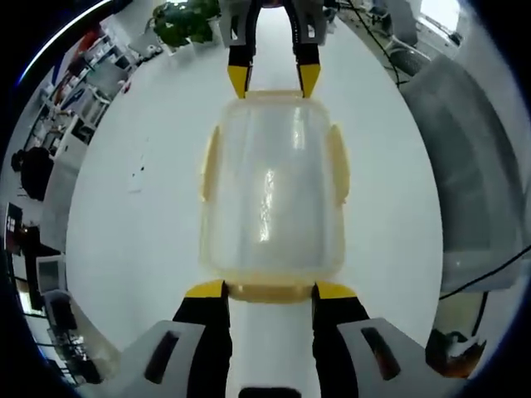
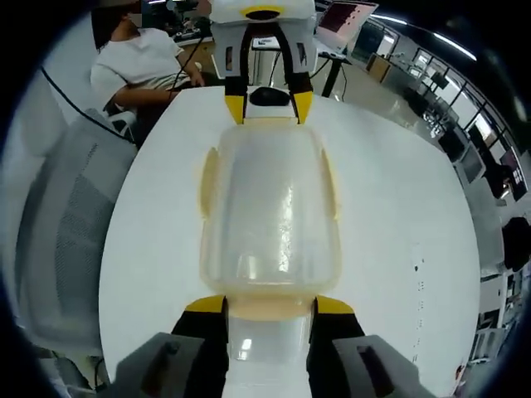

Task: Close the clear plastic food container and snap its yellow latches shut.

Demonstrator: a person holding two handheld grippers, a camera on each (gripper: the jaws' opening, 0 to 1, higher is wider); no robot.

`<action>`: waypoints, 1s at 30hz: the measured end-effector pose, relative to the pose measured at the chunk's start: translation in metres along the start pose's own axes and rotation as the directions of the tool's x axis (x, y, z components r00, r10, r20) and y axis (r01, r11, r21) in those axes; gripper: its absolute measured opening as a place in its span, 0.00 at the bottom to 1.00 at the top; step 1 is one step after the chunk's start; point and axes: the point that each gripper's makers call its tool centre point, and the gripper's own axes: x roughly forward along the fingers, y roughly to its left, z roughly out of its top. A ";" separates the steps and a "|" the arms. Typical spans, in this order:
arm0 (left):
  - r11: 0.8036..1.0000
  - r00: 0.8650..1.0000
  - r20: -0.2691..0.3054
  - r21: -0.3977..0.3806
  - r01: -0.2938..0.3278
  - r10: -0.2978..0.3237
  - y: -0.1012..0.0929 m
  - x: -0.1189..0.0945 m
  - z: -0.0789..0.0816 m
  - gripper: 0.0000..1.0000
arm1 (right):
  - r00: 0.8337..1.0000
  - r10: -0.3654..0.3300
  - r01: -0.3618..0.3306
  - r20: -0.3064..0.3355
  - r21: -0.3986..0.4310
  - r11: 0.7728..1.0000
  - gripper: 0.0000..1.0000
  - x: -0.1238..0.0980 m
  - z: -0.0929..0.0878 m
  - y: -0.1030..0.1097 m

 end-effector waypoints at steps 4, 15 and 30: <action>1.000 1.000 0.008 0.007 0.004 -0.004 0.002 0.004 0.012 0.35 | 1.000 0.001 -0.001 -0.007 0.011 1.000 0.34 -0.006 -0.011 0.000; 1.000 1.000 0.028 0.012 0.006 -0.007 0.002 0.012 0.046 0.35 | 1.000 -0.002 0.002 -0.002 0.015 1.000 0.34 -0.022 -0.042 -0.001; 0.999 0.999 0.024 0.029 0.025 -0.026 0.003 0.025 0.082 0.35 | 1.000 0.014 -0.014 0.007 0.032 0.999 0.34 -0.031 -0.079 -0.001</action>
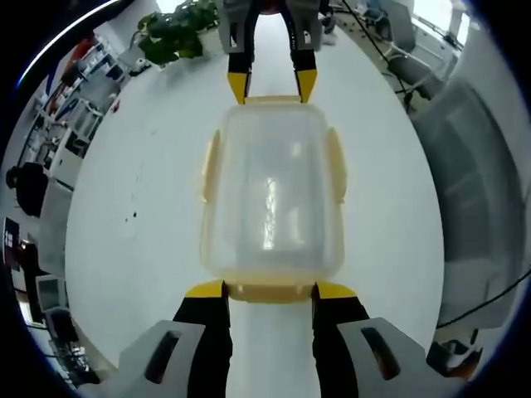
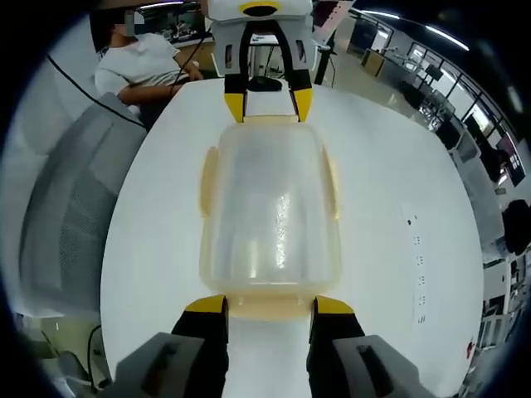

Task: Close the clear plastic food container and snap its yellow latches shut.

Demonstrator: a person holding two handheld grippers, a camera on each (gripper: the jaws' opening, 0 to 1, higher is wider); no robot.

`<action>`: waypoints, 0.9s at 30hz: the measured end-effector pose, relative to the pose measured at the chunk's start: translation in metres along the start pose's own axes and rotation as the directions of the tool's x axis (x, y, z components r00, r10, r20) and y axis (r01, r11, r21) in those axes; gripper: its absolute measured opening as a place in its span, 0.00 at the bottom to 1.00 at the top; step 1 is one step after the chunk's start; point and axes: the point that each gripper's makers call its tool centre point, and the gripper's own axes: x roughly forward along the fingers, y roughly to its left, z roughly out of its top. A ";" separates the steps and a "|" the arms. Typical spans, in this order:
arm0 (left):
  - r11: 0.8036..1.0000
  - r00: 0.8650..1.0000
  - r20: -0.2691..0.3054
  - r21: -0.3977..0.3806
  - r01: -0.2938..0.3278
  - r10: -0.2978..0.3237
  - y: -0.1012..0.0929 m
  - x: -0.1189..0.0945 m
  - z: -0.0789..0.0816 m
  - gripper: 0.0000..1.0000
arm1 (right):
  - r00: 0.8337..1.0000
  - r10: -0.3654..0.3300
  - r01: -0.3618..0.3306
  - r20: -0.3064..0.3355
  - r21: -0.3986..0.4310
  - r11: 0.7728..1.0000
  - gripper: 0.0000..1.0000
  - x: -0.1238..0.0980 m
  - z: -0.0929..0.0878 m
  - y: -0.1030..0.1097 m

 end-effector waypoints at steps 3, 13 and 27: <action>1.000 1.000 -0.002 -0.002 0.008 -0.008 -0.001 0.004 0.005 0.35 | 1.000 0.004 -0.004 -0.001 0.000 1.000 0.34 -0.001 -0.006 0.000; 1.000 1.000 0.006 0.011 0.024 -0.024 -0.002 0.012 0.016 0.35 | 1.000 0.020 -0.020 -0.001 0.026 0.999 0.34 0.001 -0.020 0.003; 0.999 0.999 -0.006 0.010 0.048 -0.048 -0.003 0.027 0.013 0.35 | 0.999 0.053 -0.053 -0.002 0.059 0.997 0.35 0.011 -0.027 0.004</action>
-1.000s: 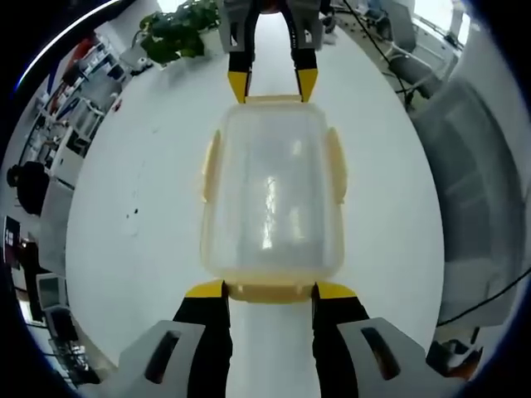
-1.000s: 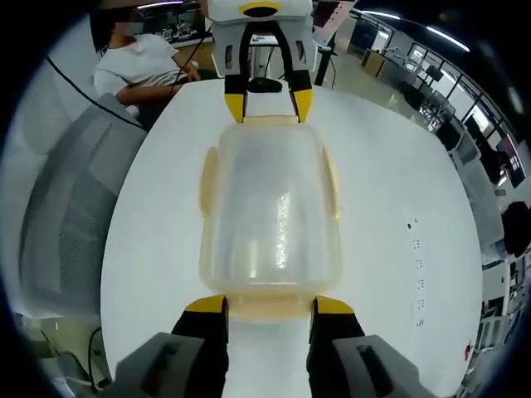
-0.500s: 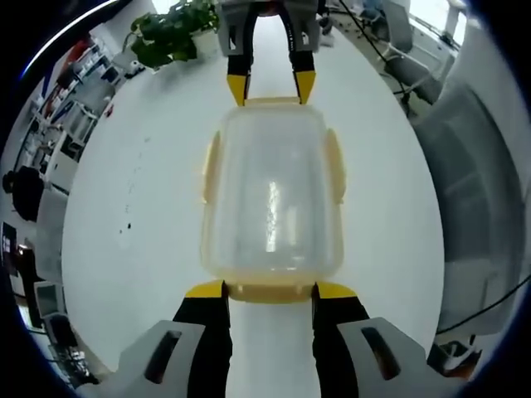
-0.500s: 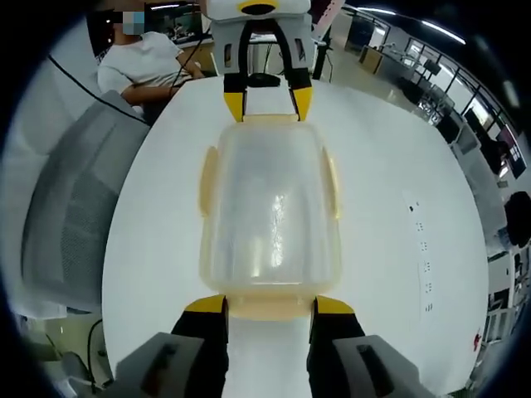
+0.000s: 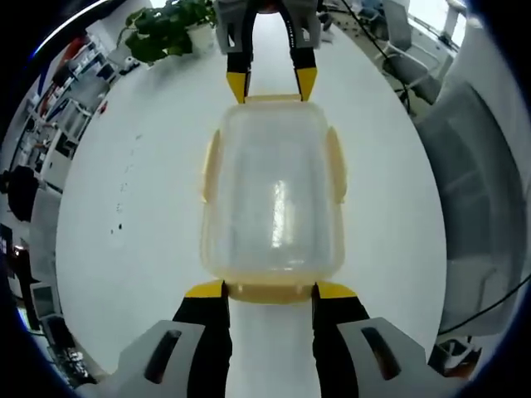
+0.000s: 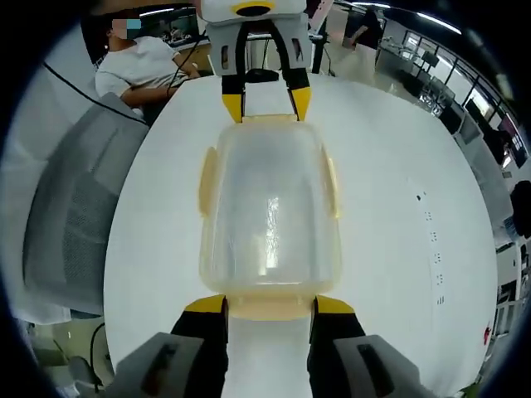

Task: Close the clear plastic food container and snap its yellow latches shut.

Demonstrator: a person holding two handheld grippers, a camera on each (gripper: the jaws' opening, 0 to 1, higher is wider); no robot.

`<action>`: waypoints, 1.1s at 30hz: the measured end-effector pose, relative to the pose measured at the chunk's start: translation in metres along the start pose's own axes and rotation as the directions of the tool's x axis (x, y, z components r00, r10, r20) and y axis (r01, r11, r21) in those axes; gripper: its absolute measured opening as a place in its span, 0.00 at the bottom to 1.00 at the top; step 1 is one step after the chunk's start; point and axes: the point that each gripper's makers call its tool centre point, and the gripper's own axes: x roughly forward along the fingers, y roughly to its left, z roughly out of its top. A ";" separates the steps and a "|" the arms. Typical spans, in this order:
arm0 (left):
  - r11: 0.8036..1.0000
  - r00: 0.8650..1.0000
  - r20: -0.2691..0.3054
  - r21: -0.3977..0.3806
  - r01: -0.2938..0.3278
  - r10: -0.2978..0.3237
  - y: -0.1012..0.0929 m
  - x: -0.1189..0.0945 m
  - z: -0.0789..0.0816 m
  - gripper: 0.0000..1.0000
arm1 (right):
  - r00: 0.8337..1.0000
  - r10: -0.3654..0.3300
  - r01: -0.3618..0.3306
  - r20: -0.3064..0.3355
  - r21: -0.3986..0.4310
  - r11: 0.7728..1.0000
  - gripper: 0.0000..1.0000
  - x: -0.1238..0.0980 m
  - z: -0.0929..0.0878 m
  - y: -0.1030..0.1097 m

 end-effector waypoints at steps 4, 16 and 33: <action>1.000 1.000 0.003 0.003 0.004 -0.004 0.001 0.004 0.001 0.35 | 1.000 0.004 -0.004 -0.005 0.006 1.000 0.35 0.002 -0.003 0.000; 1.000 1.000 0.001 0.009 0.017 -0.017 0.002 0.011 -0.001 0.35 | 1.000 0.017 -0.017 -0.003 0.023 1.000 0.35 0.009 -0.006 0.000; 1.000 1.000 0.009 0.015 0.018 -0.018 0.004 0.019 -0.004 0.36 | 1.000 0.016 -0.016 -0.001 0.019 1.000 0.36 0.014 -0.008 -0.002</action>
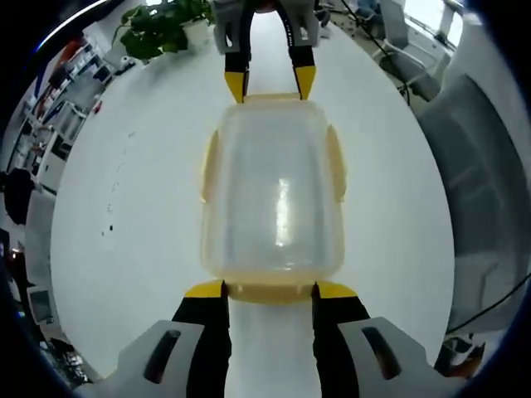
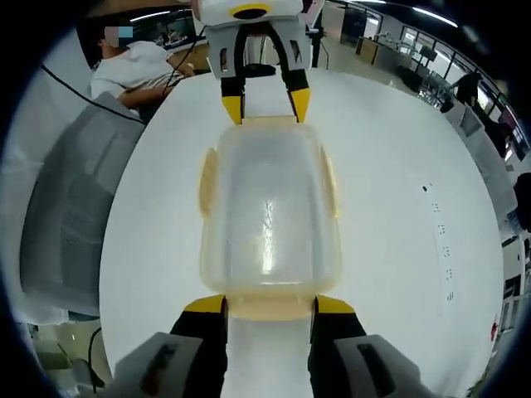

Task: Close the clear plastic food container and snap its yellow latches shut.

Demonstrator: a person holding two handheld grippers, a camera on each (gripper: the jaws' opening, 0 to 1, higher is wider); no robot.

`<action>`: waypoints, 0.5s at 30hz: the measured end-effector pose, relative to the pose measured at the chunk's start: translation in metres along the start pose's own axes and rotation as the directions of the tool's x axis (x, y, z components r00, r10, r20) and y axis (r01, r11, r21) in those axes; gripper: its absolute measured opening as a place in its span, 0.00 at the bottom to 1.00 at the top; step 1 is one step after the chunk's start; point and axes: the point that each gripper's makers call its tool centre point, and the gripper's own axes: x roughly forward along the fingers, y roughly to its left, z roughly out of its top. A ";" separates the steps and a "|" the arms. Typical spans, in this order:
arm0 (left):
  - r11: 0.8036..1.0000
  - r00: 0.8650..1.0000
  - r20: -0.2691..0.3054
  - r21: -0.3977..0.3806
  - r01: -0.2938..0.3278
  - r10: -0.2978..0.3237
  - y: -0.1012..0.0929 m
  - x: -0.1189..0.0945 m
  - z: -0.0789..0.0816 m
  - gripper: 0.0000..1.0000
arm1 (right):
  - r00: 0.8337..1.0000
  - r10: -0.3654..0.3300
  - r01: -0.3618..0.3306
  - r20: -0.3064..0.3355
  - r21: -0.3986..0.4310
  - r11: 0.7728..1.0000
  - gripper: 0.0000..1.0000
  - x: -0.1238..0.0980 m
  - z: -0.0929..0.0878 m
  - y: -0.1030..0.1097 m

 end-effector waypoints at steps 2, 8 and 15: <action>1.000 1.000 0.001 -0.004 0.003 -0.003 0.000 0.001 0.000 0.36 | 1.000 -0.001 0.001 0.003 -0.002 1.000 0.36 0.000 0.000 0.000; 1.000 1.000 0.006 -0.011 0.007 -0.007 -0.001 0.002 -0.001 0.36 | 1.000 -0.001 0.001 0.006 -0.003 1.000 0.36 0.000 0.000 0.000; 1.000 1.000 0.006 -0.021 0.015 -0.015 -0.003 0.002 -0.003 0.37 | 1.000 -0.004 0.004 -0.002 -0.005 1.000 0.37 0.002 -0.001 -0.001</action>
